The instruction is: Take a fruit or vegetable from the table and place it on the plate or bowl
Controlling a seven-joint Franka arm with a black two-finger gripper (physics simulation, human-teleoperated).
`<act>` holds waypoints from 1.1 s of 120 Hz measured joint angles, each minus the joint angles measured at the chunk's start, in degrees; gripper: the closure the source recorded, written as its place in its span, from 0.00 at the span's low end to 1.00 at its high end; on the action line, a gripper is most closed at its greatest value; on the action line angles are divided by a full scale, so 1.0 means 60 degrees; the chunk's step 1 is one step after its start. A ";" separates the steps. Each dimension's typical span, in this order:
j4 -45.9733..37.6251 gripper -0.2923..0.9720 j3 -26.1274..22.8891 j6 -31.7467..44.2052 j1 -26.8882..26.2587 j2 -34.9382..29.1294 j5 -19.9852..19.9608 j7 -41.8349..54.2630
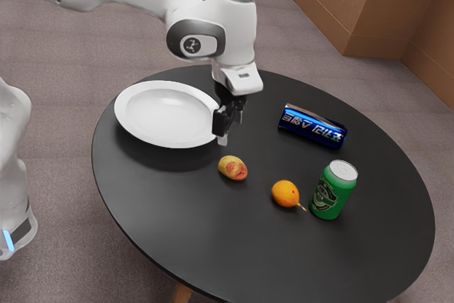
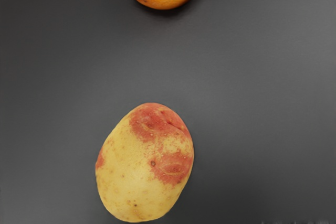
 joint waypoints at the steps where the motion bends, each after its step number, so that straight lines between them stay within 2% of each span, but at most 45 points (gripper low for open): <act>1: 0.0003 0.23 0.0002 0.0002 0.0005 0.0001 -0.0005 0.0026; 62: -0.0086 0.23 0.0039 0.0345 0.0396 0.1114 -0.0174 0.1036; 132: -0.0058 0.23 0.0028 0.1045 0.0342 0.1881 -0.0415 0.1486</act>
